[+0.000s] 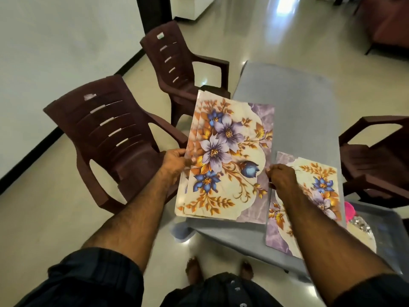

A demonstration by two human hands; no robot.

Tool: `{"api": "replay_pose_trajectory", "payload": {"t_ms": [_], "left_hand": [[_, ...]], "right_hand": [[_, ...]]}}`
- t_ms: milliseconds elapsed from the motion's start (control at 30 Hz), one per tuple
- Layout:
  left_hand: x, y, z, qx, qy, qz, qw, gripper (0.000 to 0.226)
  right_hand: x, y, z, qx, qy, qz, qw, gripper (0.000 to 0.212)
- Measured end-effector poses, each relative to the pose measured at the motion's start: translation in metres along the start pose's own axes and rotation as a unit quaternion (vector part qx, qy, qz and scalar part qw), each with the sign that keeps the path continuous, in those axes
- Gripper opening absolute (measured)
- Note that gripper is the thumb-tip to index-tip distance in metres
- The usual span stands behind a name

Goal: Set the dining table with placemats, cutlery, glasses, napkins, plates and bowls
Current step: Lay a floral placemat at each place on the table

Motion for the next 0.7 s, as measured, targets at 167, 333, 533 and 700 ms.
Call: {"api": "replay_pose_trajectory", "payload": {"t_ms": [167,333,533,700], "left_hand": [[-0.016,0.020,-0.027,0.083,0.011,-0.084,0.993,0.029],[-0.023,0.060,-0.062,0.142,-0.006,-0.117,0.983,0.039],[0.006,0.065,-0.050,0.197,0.015,-0.143,0.970,0.037],[0.024,0.065,-0.041,0.219,0.011,-0.163,0.962,0.029]], "right_hand": [[0.042,0.005,0.000,-0.008,-0.022,0.083,0.996,0.012],[0.071,-0.006,-0.005,-0.049,0.013,0.427,0.903,0.033],[0.094,-0.027,-0.016,-0.132,0.028,0.582,0.802,0.034],[0.100,-0.027,-0.021,-0.113,0.053,0.561,0.818,0.036]]}}
Point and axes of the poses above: each hand's wrist, its own z-axis away from the middle knuckle, its own y-axis out of the back of the hand, x = y × z, the point moved 4 cm from there along -z, towards the middle knuckle, and after that the axes turned 6 degrees about y, right-handed, at the moved point
